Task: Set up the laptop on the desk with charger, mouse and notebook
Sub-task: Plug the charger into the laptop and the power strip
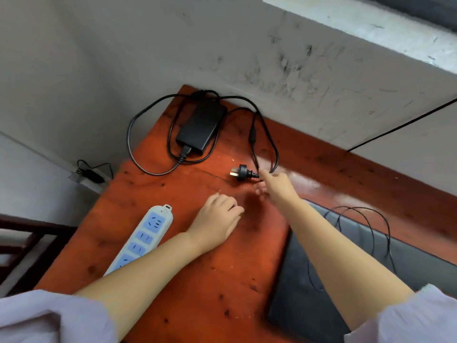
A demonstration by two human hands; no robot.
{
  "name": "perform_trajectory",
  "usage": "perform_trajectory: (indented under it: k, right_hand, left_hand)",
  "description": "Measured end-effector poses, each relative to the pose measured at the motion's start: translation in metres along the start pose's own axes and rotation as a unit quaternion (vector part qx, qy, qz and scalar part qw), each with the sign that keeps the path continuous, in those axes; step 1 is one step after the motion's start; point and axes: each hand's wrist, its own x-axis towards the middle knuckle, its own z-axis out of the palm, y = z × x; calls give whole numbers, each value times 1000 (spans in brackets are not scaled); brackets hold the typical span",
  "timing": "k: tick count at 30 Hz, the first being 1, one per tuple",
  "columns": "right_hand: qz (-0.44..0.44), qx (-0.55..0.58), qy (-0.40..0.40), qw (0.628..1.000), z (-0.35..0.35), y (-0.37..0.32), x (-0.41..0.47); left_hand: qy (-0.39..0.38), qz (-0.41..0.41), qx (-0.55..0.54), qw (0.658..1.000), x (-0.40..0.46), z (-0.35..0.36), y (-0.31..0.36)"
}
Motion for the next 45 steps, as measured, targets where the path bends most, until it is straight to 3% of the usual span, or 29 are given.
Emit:
perform_trajectory:
  k: [3, 7, 12, 15, 18, 22, 24, 41, 45]
  right_hand:
    - [75, 86, 39, 993, 21, 2, 8]
    - [87, 109, 57, 989, 38, -3, 11]
    - [122, 261, 8, 957, 56, -15, 8]
    - [99, 205, -72, 971, 67, -17, -11]
    - [-17, 81, -154, 985, 88, -11, -44]
    - [-213, -126, -235, 940, 117, 1, -86]
    - [-258, -206, -241, 913, 128, 4, -95]
    - [-322, -421, -165, 832, 159, -10, -101]
    - [-331, -480, -166, 795, 173, -14, -108]
  left_hand:
    - [48, -97, 65, 992, -43, -15, -28]
    - [59, -265, 148, 951, -98, -22, -49]
    - [26, -400, 113, 909, -126, -15, -48]
    - [27, -415, 86, 906, -128, -11, -51]
    - [40, -412, 74, 907, -129, -10, -52]
    - [50, -405, 64, 911, -134, -10, -54]
    - [58, -405, 59, 910, -138, -10, -56]
    - [77, -395, 54, 914, -139, -12, -55]
    - [77, -401, 64, 911, -138, -10, -54]
